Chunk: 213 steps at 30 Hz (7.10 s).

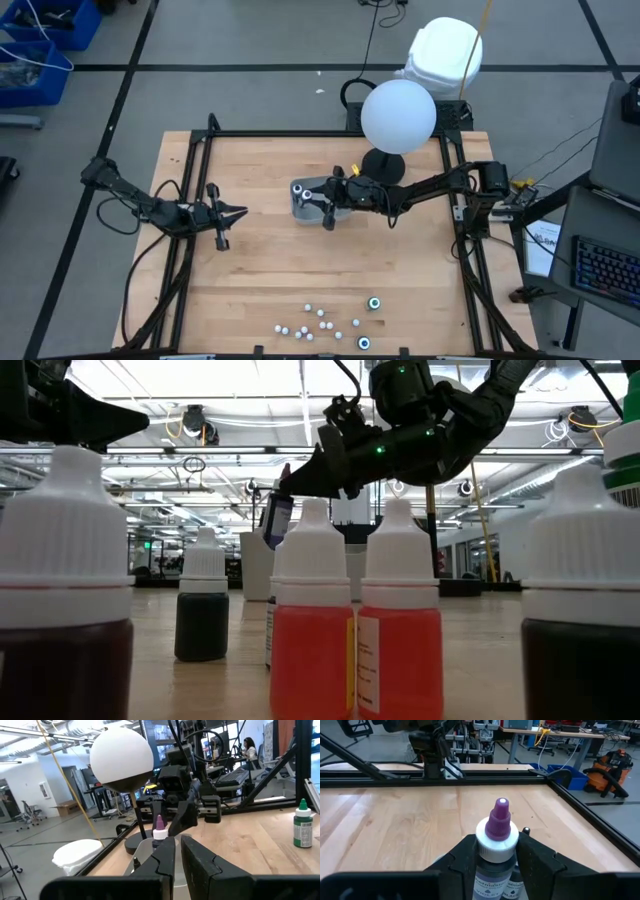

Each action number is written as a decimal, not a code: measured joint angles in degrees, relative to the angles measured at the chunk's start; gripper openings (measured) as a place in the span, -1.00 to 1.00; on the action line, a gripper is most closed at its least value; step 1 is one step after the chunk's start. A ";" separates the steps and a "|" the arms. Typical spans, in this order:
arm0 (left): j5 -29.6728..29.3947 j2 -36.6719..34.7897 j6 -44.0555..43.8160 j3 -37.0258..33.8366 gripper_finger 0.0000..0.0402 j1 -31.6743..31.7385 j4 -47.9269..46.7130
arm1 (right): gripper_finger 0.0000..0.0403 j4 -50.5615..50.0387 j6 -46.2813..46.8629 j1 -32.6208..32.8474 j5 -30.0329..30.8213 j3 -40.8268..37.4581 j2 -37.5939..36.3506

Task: Pick & Place food coloring
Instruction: Put the large violet food coloring bottle into the gray bin, then adjust the gray bin

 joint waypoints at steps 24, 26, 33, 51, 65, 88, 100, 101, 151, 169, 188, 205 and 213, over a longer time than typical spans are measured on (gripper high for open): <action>0.01 0.00 0.10 0.02 -0.80 0.78 0.06 | -0.44 4.72 0.18 -0.28 0.02 3.00 7.78; 0.03 0.00 -0.10 0.02 -0.80 1.12 0.00 | -0.43 4.76 0.13 -0.31 0.02 3.99 9.21; 0.37 0.00 -0.25 0.04 -0.80 1.46 -0.09 | -0.43 1.26 1.55 -0.77 0.07 4.33 9.63; 0.42 0.00 -0.42 0.04 -0.80 1.46 0.00 | -0.43 0.21 3.17 -0.88 -0.17 4.28 9.64; 0.39 0.00 -0.38 0.04 -0.80 1.46 0.07 | -0.43 1.22 3.24 0.28 0.05 4.28 9.64; 3.41 0.00 -3.49 0.02 -0.80 5.28 -0.39 | -0.42 7.82 4.36 -0.63 -1.45 4.59 15.06; 3.54 0.00 -4.83 0.02 -0.80 5.60 -0.48 | -0.13 8.61 5.18 -0.61 -1.46 4.46 15.21; 3.54 0.00 -4.91 0.02 -0.80 5.60 -0.56 | -0.09 8.92 5.17 -0.61 -1.47 4.46 15.21; 36.61 46.92 -8.75 3.18 -0.98 19.60 18.04 | -0.99 -22.93 -6.91 -7.85 12.02 -9.03 -15.28; 40.52 70.78 -6.47 17.92 -0.95 25.40 17.47 | -1.00 -26.55 -5.86 -12.77 5.88 -9.03 -15.26; 40.35 73.54 -8.01 19.87 -0.95 30.18 16.65 | -1.00 -23.66 -6.58 -13.16 3.17 -9.29 -9.85; 38.82 73.53 -7.34 19.87 -0.95 30.64 15.54 | -1.00 -24.76 -0.70 -11.53 1.57 -9.38 -9.88; 36.65 73.53 -7.28 19.85 -0.95 30.64 15.29 | -1.00 -25.05 0.22 -9.81 3.34 -9.46 -9.84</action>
